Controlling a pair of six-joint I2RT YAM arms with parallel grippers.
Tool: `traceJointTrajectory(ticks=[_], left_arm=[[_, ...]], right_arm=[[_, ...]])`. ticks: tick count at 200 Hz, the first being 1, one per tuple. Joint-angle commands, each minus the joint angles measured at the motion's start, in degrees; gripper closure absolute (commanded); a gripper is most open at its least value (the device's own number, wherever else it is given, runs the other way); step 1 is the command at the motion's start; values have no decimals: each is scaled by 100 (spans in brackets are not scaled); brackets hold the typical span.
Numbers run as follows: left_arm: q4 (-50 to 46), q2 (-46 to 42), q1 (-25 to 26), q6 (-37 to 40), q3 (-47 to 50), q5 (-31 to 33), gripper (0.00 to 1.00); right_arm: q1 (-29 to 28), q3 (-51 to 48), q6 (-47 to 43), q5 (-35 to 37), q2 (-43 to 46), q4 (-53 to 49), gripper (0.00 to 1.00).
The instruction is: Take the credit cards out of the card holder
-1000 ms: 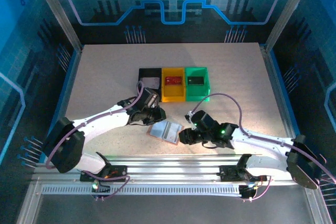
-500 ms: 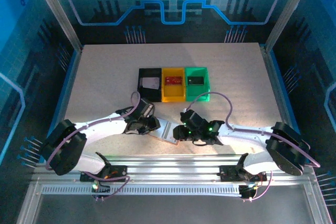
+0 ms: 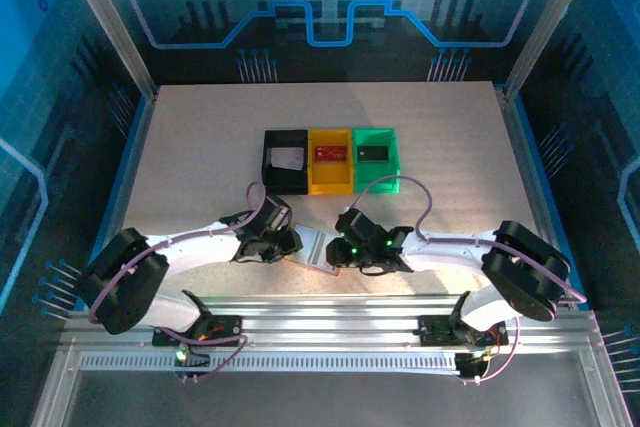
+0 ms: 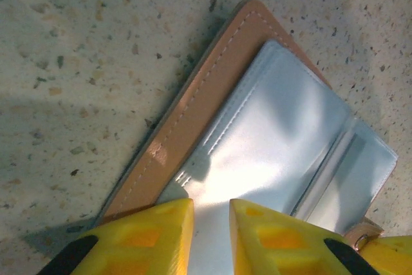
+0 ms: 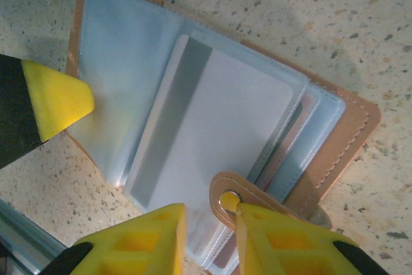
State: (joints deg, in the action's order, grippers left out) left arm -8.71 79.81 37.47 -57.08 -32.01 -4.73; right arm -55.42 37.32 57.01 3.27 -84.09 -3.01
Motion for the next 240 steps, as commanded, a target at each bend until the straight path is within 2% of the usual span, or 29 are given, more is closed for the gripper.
traceJointTrajectory(ticks=[1,42,81,150,240], left_arm=[[-23,151,66,-114,258,109,77],[195,148,206,-342,476,114,77],[307,174,256,-422,576,130,77],[125,-13,268,-432,694,220,77],[-254,-300,261,-374,740,384,77]], right_arm=[[52,162,8,306,33,-177,75],[-320,469,-67,526,453,-573,72],[-670,614,172,489,151,-327,68],[-486,568,293,299,-566,8,67],[-117,236,86,639,-264,-246,68]])
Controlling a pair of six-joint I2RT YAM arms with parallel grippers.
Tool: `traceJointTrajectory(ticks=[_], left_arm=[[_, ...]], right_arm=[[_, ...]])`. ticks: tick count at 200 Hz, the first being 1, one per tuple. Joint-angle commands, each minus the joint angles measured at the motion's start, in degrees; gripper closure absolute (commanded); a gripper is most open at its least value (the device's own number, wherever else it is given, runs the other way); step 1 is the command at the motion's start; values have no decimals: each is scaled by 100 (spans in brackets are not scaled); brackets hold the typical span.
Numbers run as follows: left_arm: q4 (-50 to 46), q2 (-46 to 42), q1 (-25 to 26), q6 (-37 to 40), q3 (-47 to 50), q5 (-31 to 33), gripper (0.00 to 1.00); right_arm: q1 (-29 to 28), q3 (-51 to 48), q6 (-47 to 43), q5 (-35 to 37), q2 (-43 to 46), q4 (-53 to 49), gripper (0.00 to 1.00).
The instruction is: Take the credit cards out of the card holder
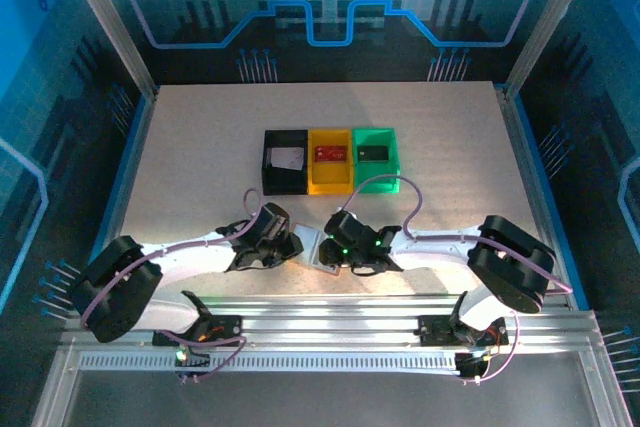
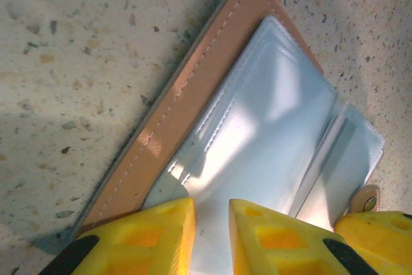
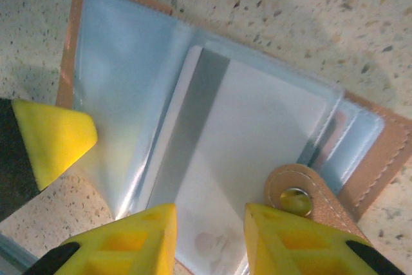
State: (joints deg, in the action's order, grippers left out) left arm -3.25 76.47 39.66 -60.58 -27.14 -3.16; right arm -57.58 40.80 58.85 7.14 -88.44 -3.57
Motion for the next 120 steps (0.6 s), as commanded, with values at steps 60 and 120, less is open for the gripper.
traceJointTrajectory(ticks=[60,120], left_arm=[[-823,105,42,6,280,272,77],[-735,153,43,-16,311,237,77]], right_arm=[[134,-74,-242,432,263,-446,70],[158,-22,-295,281,84,-309,75]])
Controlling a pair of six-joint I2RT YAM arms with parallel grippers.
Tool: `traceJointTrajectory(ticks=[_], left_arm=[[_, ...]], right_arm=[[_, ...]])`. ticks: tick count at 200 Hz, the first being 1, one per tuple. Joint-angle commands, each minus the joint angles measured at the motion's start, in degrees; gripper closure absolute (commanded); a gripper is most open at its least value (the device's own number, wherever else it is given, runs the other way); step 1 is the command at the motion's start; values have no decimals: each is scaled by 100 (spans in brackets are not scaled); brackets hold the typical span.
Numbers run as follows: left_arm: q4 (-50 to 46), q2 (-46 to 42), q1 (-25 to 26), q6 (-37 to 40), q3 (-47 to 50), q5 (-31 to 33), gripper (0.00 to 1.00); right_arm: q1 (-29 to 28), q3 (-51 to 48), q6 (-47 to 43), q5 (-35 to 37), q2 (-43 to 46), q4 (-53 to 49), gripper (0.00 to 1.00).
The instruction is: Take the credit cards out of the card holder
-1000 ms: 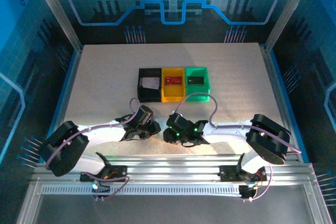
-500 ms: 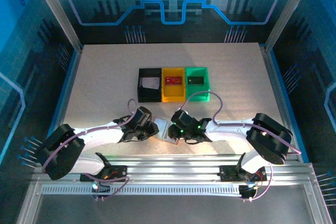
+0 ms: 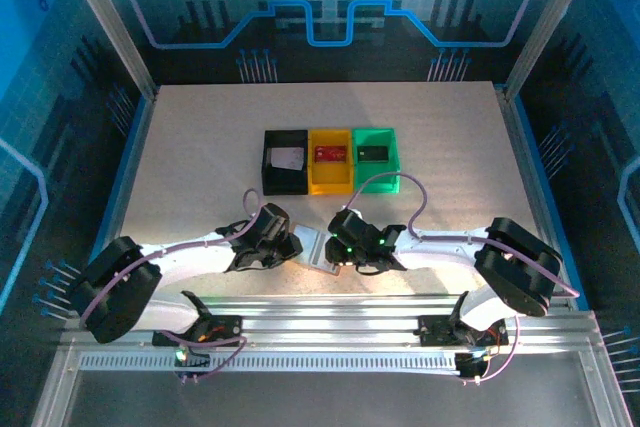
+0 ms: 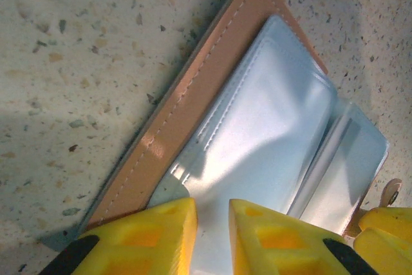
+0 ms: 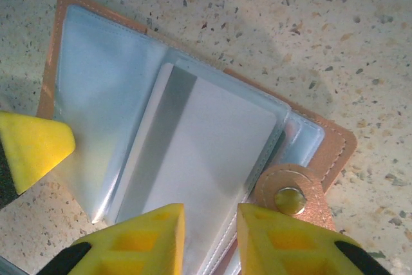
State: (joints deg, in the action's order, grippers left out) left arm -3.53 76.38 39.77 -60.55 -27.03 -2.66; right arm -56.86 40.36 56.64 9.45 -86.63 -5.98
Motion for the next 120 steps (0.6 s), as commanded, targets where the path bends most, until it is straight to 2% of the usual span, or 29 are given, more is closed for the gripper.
traceJointTrajectory(ticks=[1,120], left_arm=[[-704,165,36,-18,302,187,77],[-511,236,33,-54,409,125,77]], right_arm=[[82,19,-79,48,-103,-65,75],[173,48,-3,-118,-420,70,75]])
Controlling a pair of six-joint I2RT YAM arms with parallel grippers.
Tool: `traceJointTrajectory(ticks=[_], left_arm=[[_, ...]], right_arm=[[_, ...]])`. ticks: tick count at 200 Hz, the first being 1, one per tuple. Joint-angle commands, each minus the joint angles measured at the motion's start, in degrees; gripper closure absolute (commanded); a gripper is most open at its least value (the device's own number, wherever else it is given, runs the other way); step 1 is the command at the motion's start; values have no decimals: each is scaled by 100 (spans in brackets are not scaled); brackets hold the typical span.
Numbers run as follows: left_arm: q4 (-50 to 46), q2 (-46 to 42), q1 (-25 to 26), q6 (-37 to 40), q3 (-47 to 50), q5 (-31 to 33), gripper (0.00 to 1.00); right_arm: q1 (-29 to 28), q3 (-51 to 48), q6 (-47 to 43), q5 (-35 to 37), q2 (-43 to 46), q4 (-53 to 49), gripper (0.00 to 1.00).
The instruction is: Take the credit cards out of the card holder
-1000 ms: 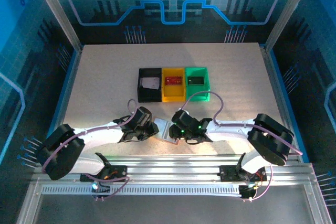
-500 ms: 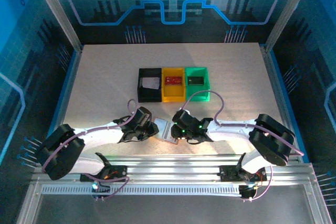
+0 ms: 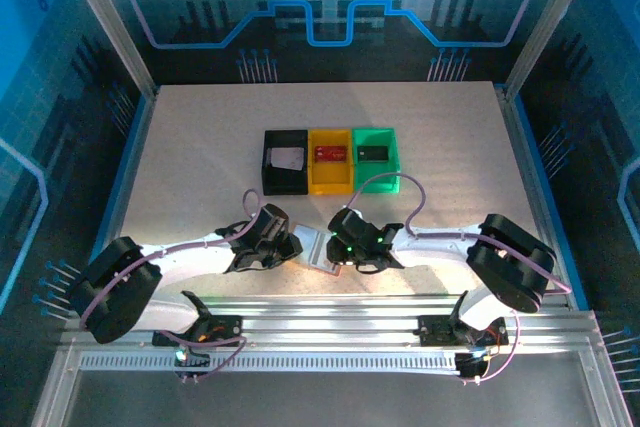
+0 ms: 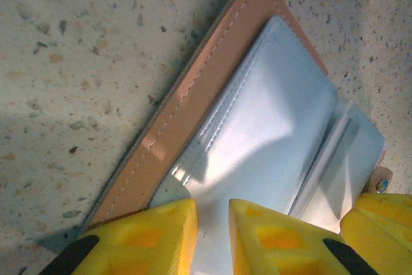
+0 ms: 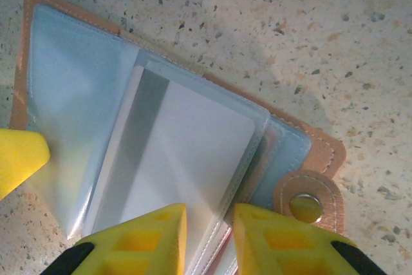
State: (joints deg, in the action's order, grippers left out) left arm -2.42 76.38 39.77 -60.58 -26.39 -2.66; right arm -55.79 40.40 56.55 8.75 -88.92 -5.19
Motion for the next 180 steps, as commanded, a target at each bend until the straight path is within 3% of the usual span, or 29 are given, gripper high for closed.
traceJointTrajectory(ticks=[1,180], left_arm=[[-626,241,32,-55,345,125,77],[-383,447,31,-51,411,-14,77]], right_arm=[[63,44,5,-49,-193,-9,76],[16,586,-373,-142,-332,-280,96]])
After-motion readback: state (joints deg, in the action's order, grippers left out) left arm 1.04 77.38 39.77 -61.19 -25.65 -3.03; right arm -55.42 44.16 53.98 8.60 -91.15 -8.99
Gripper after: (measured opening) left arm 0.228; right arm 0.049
